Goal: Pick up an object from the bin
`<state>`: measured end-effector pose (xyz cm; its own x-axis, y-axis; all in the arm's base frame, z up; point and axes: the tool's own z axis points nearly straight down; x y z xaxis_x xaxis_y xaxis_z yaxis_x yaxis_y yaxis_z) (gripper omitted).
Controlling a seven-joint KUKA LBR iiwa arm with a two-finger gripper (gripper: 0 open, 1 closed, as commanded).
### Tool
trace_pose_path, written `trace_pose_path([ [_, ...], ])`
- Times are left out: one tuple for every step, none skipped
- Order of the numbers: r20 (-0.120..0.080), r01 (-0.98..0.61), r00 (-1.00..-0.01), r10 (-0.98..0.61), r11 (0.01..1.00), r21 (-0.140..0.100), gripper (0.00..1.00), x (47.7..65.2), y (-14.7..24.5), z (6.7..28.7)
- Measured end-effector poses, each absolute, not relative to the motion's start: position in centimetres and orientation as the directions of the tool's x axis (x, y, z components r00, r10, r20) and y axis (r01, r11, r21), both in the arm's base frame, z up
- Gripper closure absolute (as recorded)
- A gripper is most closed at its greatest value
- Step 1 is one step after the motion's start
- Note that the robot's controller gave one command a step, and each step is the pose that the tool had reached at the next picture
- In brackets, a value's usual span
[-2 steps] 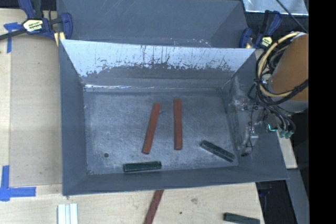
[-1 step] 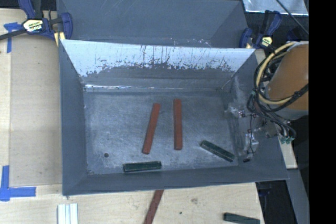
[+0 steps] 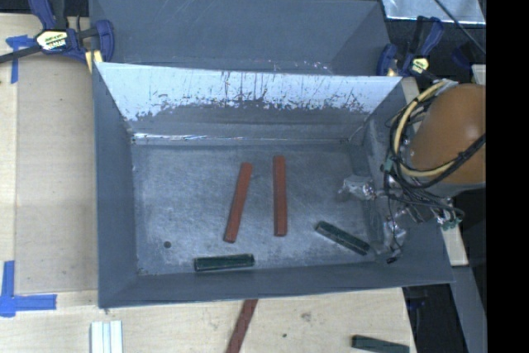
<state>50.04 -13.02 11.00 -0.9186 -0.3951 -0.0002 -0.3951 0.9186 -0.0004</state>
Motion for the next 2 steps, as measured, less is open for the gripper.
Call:
trace_pose_path([
  [-0.023,-0.410,-0.912,-0.410,0.912,-0.013,0.00,48.9,-12.4,7.4],
  [-0.009,-0.356,-0.934,-0.356,0.934,-0.004,0.00,49.0,-10.4,7.3],
])
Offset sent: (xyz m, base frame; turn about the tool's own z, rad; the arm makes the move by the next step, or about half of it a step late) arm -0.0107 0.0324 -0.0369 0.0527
